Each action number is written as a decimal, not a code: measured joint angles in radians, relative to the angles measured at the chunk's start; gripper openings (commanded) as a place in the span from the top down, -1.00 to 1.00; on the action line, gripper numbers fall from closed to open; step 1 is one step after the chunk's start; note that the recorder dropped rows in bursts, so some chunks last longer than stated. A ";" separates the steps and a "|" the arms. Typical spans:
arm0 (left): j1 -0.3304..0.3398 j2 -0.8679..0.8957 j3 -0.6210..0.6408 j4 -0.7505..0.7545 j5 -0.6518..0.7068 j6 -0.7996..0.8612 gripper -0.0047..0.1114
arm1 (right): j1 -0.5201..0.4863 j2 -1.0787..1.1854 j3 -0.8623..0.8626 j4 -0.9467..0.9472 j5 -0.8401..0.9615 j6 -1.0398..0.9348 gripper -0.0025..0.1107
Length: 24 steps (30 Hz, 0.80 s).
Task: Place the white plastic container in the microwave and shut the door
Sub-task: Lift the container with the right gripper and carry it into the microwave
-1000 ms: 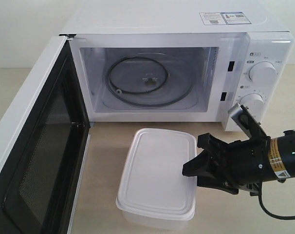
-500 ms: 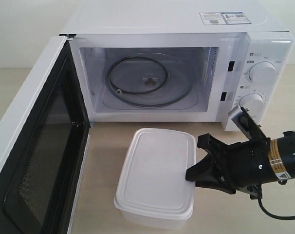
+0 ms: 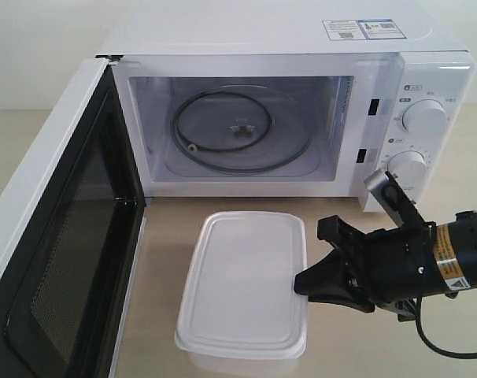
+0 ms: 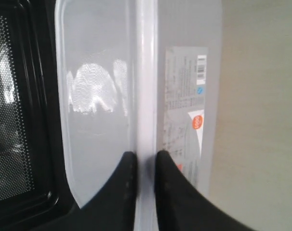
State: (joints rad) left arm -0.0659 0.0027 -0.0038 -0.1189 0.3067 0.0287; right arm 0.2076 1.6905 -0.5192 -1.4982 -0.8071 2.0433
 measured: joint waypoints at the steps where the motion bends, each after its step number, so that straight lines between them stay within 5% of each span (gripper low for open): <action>1: 0.000 0.000 0.000 0.000 0.000 0.000 0.84 | 0.000 0.000 0.000 0.000 -0.007 0.000 0.96; 15: 0.000 0.000 0.000 0.000 0.000 0.000 0.84 | 0.015 -0.202 0.019 0.222 0.041 -0.070 0.96; 24: 0.000 0.000 0.000 0.000 0.000 0.000 0.84 | 0.270 -0.211 0.099 0.890 0.150 -0.453 0.96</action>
State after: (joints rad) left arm -0.0659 0.0027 -0.0038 -0.1189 0.3067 0.0287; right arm 0.4778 1.4790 -0.4200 -0.6086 -0.6573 1.5906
